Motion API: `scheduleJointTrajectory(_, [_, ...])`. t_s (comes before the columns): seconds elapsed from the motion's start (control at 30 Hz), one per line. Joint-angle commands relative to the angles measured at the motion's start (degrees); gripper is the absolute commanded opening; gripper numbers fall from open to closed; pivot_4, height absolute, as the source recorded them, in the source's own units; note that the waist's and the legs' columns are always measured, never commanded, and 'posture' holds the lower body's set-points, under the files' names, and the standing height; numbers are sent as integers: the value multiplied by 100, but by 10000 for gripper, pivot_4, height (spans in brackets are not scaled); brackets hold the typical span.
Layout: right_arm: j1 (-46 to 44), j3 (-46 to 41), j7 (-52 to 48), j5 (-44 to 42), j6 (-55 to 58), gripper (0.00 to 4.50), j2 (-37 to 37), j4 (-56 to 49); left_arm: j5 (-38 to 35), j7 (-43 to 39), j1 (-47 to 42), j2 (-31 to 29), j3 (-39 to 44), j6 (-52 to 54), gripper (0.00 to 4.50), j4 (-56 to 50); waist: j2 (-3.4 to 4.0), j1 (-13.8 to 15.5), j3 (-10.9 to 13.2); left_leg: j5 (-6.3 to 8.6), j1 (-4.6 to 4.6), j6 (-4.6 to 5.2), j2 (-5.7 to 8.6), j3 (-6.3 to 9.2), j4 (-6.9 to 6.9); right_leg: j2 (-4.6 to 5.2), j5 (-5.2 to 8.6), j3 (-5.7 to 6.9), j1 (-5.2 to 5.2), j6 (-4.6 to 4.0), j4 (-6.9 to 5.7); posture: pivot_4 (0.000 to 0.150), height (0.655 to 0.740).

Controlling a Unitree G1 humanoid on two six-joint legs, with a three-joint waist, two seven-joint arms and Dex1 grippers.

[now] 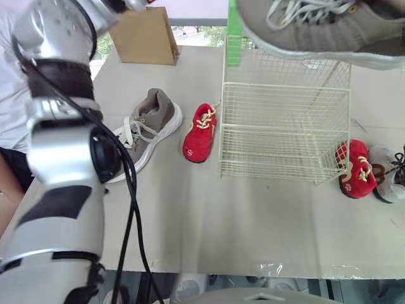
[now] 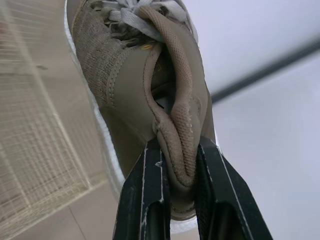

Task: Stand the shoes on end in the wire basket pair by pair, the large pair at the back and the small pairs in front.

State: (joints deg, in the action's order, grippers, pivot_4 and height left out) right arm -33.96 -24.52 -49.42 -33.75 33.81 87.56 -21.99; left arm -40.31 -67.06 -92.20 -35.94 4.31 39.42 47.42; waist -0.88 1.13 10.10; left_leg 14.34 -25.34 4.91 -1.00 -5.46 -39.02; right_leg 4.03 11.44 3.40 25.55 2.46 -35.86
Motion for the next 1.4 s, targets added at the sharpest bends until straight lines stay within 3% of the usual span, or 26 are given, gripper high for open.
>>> scheduleJointTrajectory(0.03, [-498, 378, -561, -17, -811, 114, 339, 286, 901, -1354, -544, 2, -738, -244, 45000, 573, 0, -17, 0, 2, -6, 3, 4, 2, -1, 1, 1, 2, 1, 1, 7, 1500, 7400])
scheduleJointTrajectory(0.27, [-2156, 1627, -1142, 42, -1179, 114, 214, 534, 2016, -2526, -1088, 443, -1417, -1158, 45000, 1349, 0, -46, 37, 9, -42, 17, 1, -5, -52, 8, -10, -5, 30, 24, -5, 1500, 7400])
scheduleJointTrajectory(0.5, [-3734, 2539, -1596, 394, -667, 114, -487, 280, 1930, -2544, -1193, 682, -2247, -1599, 45000, 1296, 2, -42, 39, 15, -46, 27, 0, -7, -54, 10, -12, -14, 39, 21, -13, 1500, 7400])
scheduleJointTrajectory(0.57, [-4031, 2705, -1692, 555, -541, 114, -716, 228, 1462, -2544, -1167, 534, -2711, -1383, 45000, 1013, 3, -46, 39, 15, -50, 27, 0, -6, -56, 9, -12, -11, 42, 20, -15, 1500, 7400])
scheduleJointTrajectory(0.67, [-4330, 2824, -1779, 760, -383, 0, -1038, 205, 830, -2544, -1047, 229, -3515, -1245, 37636, 534, 4, -60, 40, 16, -62, 28, 0, -9, -56, 11, -12, -19, 58, 20, -22, 1500, 7400])
scheduleJointTrajectory(0.77, [-4431, 2799, -1797, 960, -288, 0, -1278, 179, 164, -2544, -901, -140, -4231, -1101, 25253, 89, 7, -51, 41, 17, -61, 29, 1, -9, -54, 12, -12, -18, 60, 20, -29, 1500, 7400])
scheduleJointTrajectory(0.93, [-4237, 2656, -1809, 1164, -245, 0, -1371, 192, -372, -2544, -904, -291, -4372, -852, 8119, 87, 8, -22, 43, 19, -69, 33, 2, 0, -88, 15, -11, -10, 61, 21, -58, 1500, 7400])
scheduleJointTrajectory(1.0, [-4168, 2618, -1718, 1258, -163, 0, -1396, 272, -382, -2544, -919, -248, -4201, -793, 5769, 287, 8, -30, 44, 27, -79, 45, 2, 0, -119, 17, -10, -10, 61, 22, -72, 1500, 7400])
scheduleJointTrajectory(1.03, [-4091, 2546, -1643, 1233, 49, 7177, -1379, 308, -402, -2544, -920, -222, -4020, -712, 5623, 409, 8, -32, 44, 28, -79, 47, 2, -6, -131, 18, -11, -14, 60, 23, -74, 1500, 7400])
scheduleJointTrajectory(1.1, [-3869, 2311, -1536, 1087, 515, 11684, -1325, 340, -417, -2544, -927, -181, -3656, -542, 5616, 633, 7, -28, 44, 29, -79, 50, 5, -11, -148, 25, -11, -17, 60, 24, -90, 1500, 7400])
scheduleJointTrajectory(1.17, [-3444, 1838, -1340, 955, 1093, 21814, -1220, 353, -252, -2544, -897, -146, -3231, -543, 5516, 898, 7, -30, 44, 29, -79, 52, 6, -9, -159, 29, -13, -14, 59, 26, -97, 1500, 7400])
scheduleJointTrajectory(1.27, [-2824, 497, -729, 394, 2980, 35002, -1535, 302, -140, -2105, -766, -81, -2312, -477, 5042, 1235, -1, -65, 42, 30, -79, 53, 1, -7, -174, 30, -15, -12, 56, 25, -108, 1500, 7400])
scheduleJointTrajectory(1.3, [-2642, 47, -646, 114, 3695, 37582, -1703, 223, -160, -1891, -707, -57, -2006, -398, 5033, 1245, 0, -78, 42, 30, -78, 53, -3, -10, -183, 30, -16, -13, 57, 25, -113, 1500, 7400])
scheduleJointTrajectory(1.33, [-2427, -406, -551, -103, 4398, 44091, -1953, 61, -237, -1680, -618, -44, -1658, -238, 5015, 1164, 2, -77, 43, 30, -75, 53, -2, -12, -187, 42, -17, -13, 58, 25, -131, 1500, 7400])
scheduleJointTrajectory(1.4, [-2275, -1063, -83, -299, 5481, 45000, -2638, -112, -220, -1306, -322, 20, -1128, -345, 4892, 789, 2, -70, 41, 30, -68, 52, -1, -8, -191, 47, -16, -10, 59, 24, -154, 1500, 7400])
